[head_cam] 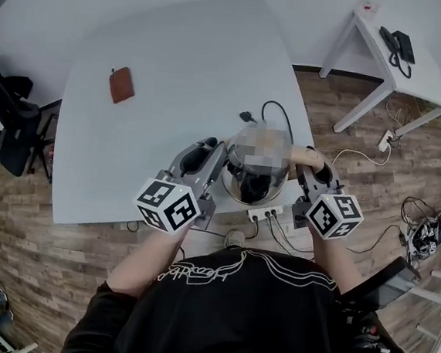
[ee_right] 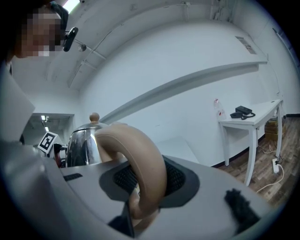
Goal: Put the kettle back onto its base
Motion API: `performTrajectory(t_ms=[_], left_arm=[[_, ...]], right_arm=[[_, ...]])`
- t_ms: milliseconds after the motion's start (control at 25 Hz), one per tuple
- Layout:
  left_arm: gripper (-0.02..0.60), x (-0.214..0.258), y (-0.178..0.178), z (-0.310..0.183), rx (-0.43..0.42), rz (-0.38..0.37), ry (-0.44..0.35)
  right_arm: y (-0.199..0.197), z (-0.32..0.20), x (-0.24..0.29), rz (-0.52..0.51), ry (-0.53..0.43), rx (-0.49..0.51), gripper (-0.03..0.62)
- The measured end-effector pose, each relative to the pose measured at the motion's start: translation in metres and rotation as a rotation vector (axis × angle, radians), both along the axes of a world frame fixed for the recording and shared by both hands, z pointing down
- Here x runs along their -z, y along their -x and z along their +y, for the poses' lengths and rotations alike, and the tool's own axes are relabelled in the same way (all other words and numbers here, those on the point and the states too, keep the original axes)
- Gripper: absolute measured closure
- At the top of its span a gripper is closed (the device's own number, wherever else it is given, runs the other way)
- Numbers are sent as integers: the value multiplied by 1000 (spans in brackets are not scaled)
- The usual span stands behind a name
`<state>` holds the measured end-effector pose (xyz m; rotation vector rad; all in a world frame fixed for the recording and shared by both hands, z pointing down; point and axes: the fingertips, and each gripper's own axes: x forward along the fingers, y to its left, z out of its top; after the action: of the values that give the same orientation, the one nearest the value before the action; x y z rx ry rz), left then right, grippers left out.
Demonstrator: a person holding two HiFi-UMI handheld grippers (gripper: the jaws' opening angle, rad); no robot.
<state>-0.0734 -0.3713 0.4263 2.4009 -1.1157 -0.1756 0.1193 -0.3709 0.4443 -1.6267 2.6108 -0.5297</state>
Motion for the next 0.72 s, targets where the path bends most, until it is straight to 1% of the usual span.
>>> performTrajectory(t_ms=[240,400,720], left_arm=[[486,-18,7,-28,-21,-3,-20],[486,-36,12,-34,-44,-6,-29],[488,-56,9,-42,-69,-24,-44]], right_arm=[[8,-29,-15,15,-31,5,484],[13,-35,-30,34,-43,8,485],[11,-42,-52,41,-30,-9,485]])
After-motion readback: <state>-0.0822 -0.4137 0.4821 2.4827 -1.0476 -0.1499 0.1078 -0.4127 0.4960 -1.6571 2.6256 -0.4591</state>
